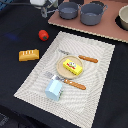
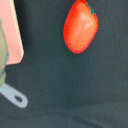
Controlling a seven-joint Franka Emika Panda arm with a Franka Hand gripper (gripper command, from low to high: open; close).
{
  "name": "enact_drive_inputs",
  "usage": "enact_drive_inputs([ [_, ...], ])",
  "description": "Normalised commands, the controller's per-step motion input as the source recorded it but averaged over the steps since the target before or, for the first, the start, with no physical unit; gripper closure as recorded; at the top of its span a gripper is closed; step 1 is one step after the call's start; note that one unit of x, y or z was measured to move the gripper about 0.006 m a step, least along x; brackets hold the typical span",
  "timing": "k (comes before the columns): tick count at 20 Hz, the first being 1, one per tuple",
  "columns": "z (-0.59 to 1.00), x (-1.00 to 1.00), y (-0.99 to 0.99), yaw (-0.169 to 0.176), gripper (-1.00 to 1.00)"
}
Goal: Interact with the objects in diverse but meaningful ways.
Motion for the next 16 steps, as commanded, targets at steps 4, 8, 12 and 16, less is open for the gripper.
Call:
enact_drive_inputs([
  [4,-0.39,-0.28,0.03,-0.118,-1.0],
  [8,-0.45,-0.34,0.0,-0.143,-1.0],
  [12,-0.48,-0.35,-0.08,-0.142,-1.0],
  [16,-0.52,-0.31,-0.12,-0.099,-1.0],
])
